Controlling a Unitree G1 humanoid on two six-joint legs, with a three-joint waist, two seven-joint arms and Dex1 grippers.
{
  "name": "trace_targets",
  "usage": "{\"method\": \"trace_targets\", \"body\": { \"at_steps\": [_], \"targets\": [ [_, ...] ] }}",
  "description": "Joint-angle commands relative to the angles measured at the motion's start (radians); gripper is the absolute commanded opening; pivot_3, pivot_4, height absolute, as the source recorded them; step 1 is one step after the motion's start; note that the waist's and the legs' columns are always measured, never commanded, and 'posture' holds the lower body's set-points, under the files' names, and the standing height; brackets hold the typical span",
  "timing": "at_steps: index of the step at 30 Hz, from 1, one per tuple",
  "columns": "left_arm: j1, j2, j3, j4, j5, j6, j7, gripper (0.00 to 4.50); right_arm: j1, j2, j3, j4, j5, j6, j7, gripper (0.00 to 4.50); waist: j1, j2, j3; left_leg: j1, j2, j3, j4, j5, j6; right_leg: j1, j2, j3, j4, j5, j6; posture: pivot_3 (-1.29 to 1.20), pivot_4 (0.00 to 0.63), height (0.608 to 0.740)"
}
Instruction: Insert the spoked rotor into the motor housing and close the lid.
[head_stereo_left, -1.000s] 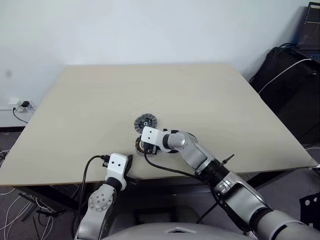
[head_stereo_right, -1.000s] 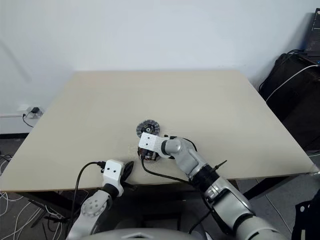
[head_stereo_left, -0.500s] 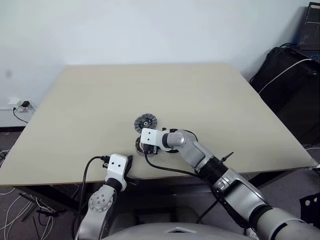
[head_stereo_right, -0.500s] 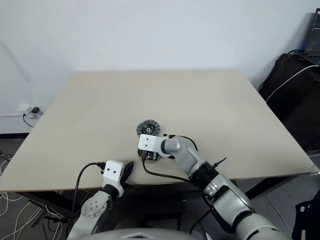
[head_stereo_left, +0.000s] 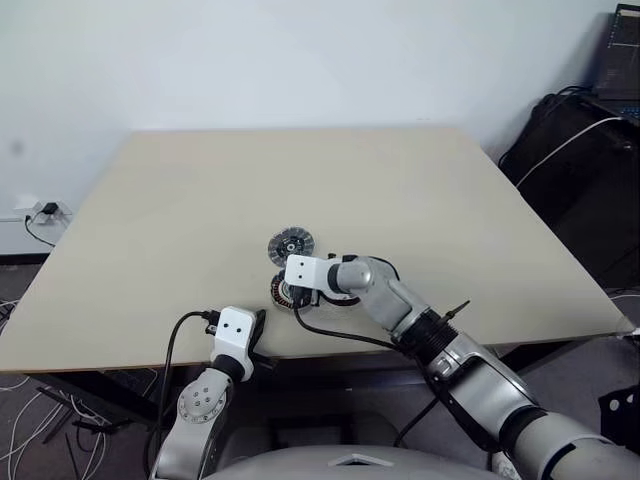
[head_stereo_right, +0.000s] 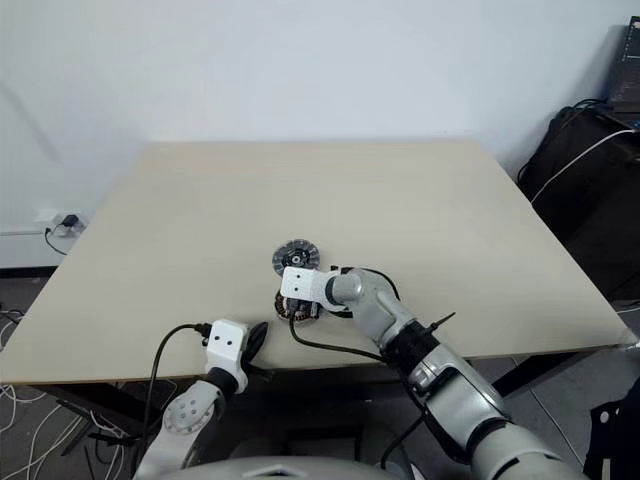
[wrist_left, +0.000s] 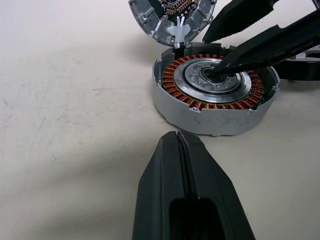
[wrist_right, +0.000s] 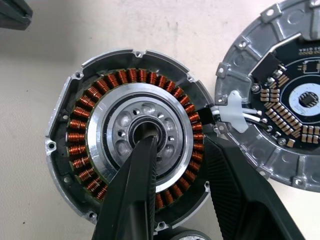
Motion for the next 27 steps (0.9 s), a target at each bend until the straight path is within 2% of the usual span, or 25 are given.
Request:
{"method": "trace_targets", "body": {
  "at_steps": [1, 14, 27],
  "targets": [
    [-0.01, -0.008, 0.004, -0.002, -0.011, -0.018, 0.007, 0.0, -0.028, 0.009, 0.006, -0.006, -0.017, -0.025, 0.012, 1.59, 0.0, 0.0, 0.0, 0.0, 0.0, 0.0, 0.0, 0.0, 0.0, 0.0, 0.0, 0.0, 0.0, 0.0, 0.0, 0.0, 0.0, 0.74],
    [-0.012, -0.01, -0.004, 0.002, -0.011, -0.021, 0.013, 0.0, -0.04, 0.042, 0.01, 0.042, -0.046, -0.037, 0.007, 1.59, -0.001, 0.0, 0.0, 0.001, 0.0, 0.0, 0.0, 0.0, 0.0, 0.001, 0.0, 0.0, 0.0, 0.0, 0.0, 0.0, 0.0, 0.74],
    [-0.014, -0.012, -0.007, 0.0, -0.011, -0.018, 0.01, 0.0, -0.028, 0.052, -0.031, 0.069, -0.03, 0.068, 0.022, 1.59, -0.001, 0.0, -0.001, 0.003, 0.0, 0.0, 0.0, 0.001, -0.001, 0.002, 0.0, 0.0, 0.001, 0.0, 0.0, 0.0, 0.0, 0.74]
  ]
}}
